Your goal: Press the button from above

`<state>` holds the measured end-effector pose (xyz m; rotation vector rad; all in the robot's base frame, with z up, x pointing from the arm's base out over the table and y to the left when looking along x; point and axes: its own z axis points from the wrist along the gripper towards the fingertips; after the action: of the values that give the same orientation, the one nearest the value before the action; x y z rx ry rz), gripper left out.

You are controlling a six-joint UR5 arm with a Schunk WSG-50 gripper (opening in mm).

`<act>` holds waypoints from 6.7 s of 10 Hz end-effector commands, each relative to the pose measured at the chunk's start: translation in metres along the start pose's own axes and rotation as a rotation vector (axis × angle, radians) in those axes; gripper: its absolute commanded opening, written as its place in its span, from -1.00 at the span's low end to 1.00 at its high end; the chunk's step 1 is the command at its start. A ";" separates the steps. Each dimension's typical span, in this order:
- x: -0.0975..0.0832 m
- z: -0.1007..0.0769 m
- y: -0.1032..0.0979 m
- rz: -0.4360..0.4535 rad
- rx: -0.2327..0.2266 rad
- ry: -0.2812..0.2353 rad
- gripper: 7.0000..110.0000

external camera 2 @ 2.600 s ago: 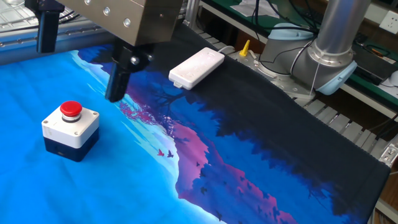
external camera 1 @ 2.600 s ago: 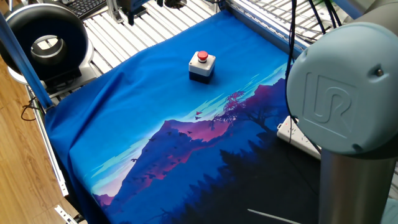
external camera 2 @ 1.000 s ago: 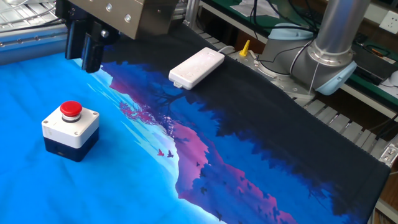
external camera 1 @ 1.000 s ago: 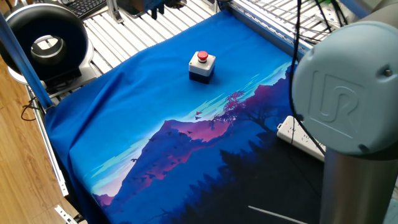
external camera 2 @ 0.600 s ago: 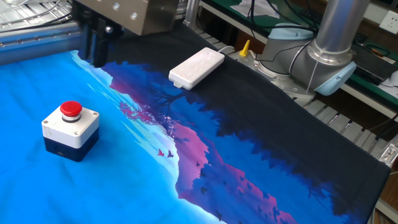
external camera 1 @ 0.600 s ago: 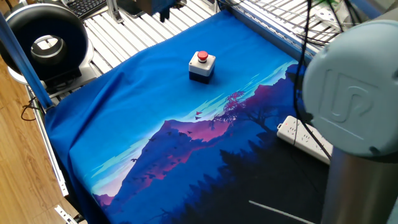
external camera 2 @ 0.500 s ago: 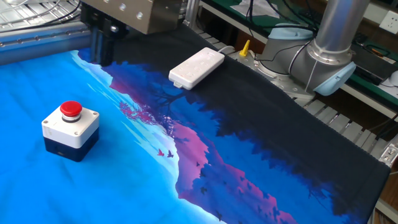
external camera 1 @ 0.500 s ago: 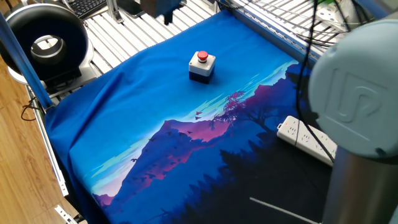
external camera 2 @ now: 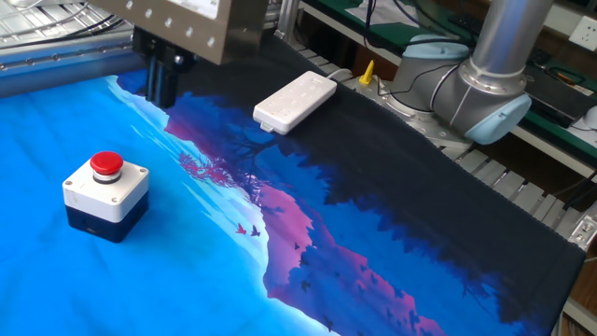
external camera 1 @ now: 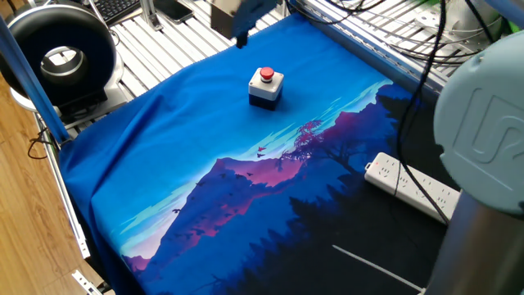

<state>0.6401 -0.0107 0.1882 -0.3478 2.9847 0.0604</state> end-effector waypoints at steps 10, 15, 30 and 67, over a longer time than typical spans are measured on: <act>-0.014 0.040 -0.044 -0.029 0.106 -0.143 -1.00; -0.012 0.056 -0.038 -0.006 0.074 -0.188 -1.00; 0.004 0.047 -0.015 0.059 -0.025 -0.116 -1.00; -0.002 0.096 -0.064 0.335 0.038 0.016 -1.00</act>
<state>0.6644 -0.0769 0.0928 0.1288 3.0329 -0.0191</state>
